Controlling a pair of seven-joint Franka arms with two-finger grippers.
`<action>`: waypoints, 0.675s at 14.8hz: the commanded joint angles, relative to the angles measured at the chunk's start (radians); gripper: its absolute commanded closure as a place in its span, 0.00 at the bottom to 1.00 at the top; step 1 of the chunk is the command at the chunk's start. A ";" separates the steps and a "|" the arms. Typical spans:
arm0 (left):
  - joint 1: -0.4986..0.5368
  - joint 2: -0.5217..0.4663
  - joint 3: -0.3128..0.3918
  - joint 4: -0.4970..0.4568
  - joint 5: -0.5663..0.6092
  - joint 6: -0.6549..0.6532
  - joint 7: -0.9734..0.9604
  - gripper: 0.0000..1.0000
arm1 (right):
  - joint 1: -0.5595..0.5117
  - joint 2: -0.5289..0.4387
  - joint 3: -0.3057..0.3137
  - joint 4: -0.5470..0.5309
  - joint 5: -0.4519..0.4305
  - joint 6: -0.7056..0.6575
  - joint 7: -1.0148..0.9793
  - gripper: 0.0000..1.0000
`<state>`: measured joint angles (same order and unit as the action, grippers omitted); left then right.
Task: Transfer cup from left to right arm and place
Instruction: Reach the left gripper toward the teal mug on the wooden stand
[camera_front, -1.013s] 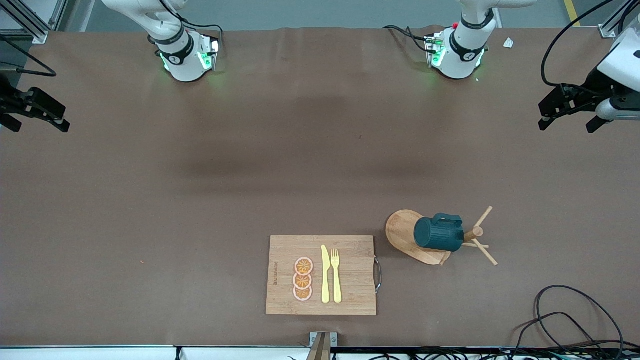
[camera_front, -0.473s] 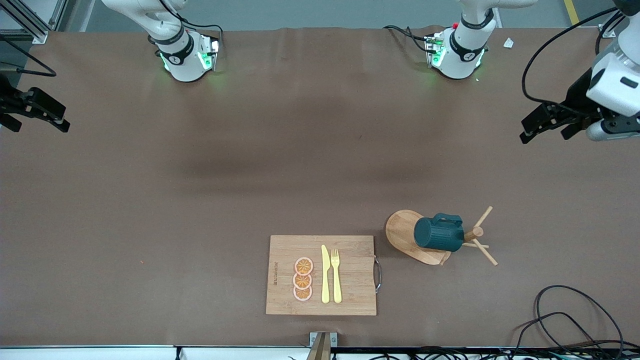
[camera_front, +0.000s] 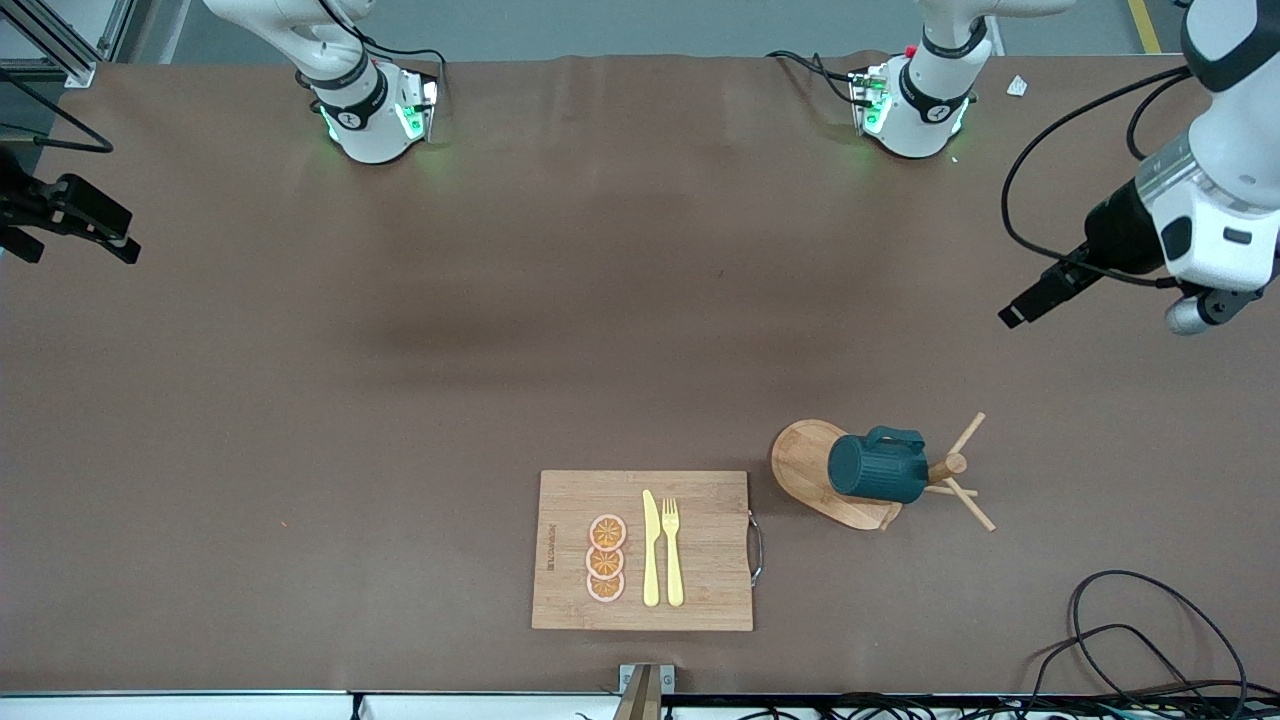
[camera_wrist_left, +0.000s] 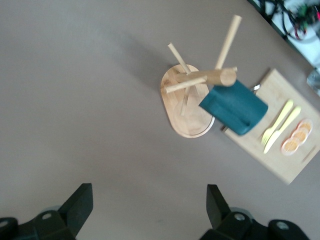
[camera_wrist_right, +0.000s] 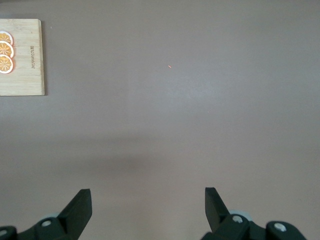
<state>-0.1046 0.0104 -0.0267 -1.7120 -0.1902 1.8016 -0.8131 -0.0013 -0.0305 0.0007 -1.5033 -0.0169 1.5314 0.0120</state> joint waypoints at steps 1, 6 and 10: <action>-0.003 0.068 -0.001 0.040 -0.054 0.033 -0.164 0.00 | 0.003 -0.019 -0.004 -0.008 0.006 -0.010 0.002 0.00; -0.026 0.163 -0.013 0.041 -0.146 0.191 -0.475 0.00 | 0.004 -0.019 -0.002 -0.008 0.006 -0.010 0.005 0.00; -0.033 0.233 -0.064 0.058 -0.163 0.266 -0.612 0.00 | 0.004 -0.019 -0.002 -0.008 0.006 -0.010 0.002 0.00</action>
<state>-0.1339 0.2016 -0.0675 -1.6975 -0.3415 2.0536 -1.3519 -0.0013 -0.0305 0.0009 -1.5029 -0.0169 1.5304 0.0120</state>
